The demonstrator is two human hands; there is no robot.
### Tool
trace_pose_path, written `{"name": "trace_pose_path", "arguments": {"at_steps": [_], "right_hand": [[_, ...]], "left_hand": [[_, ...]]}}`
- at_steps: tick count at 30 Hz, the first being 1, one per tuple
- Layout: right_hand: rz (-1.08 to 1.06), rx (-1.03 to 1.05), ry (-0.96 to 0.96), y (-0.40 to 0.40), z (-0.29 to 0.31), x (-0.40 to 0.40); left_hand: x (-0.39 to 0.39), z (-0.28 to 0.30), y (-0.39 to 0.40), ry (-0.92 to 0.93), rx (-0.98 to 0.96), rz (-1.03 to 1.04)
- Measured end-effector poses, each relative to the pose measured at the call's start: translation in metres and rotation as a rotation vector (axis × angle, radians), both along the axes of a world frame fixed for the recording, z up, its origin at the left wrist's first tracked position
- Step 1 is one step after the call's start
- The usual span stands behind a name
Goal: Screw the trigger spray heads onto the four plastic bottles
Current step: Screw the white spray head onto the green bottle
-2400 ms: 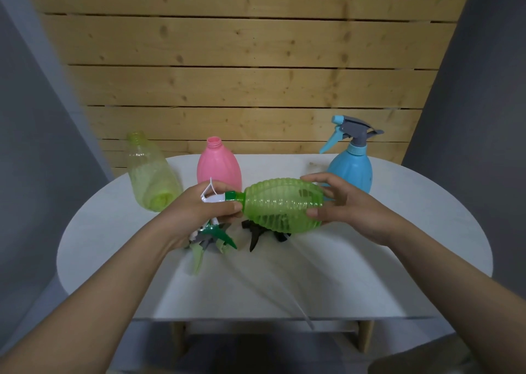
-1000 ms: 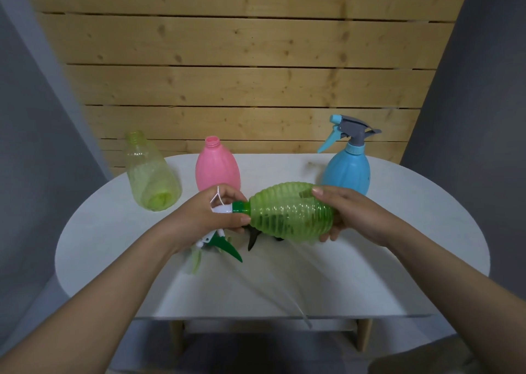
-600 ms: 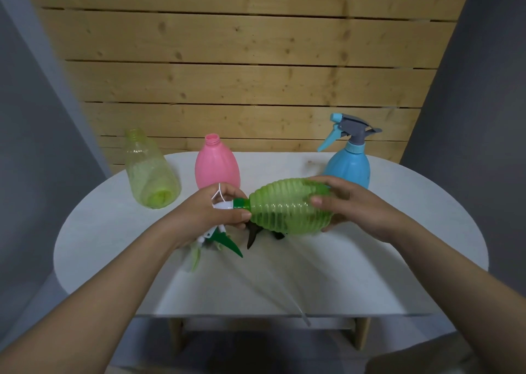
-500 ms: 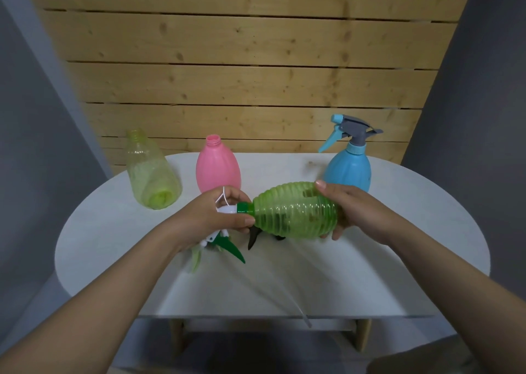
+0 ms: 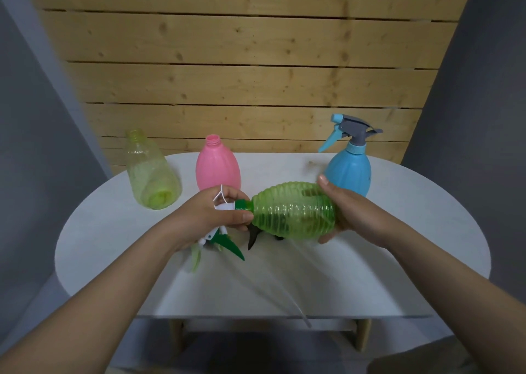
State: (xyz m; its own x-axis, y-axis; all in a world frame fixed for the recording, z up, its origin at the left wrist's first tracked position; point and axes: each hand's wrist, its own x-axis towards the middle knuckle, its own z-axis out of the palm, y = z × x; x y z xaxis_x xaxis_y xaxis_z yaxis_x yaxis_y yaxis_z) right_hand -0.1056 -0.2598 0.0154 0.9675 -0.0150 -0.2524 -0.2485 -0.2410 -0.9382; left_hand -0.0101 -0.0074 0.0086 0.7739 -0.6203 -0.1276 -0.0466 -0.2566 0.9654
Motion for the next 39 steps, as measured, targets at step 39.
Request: {"name": "trace_pose_path", "arguments": {"at_steps": [39], "right_hand": [[-0.012, 0.010, -0.136, -0.007, 0.000, 0.001]], "left_hand": [[0.005, 0.000, 0.001, -0.092, 0.151, 0.107]]}}
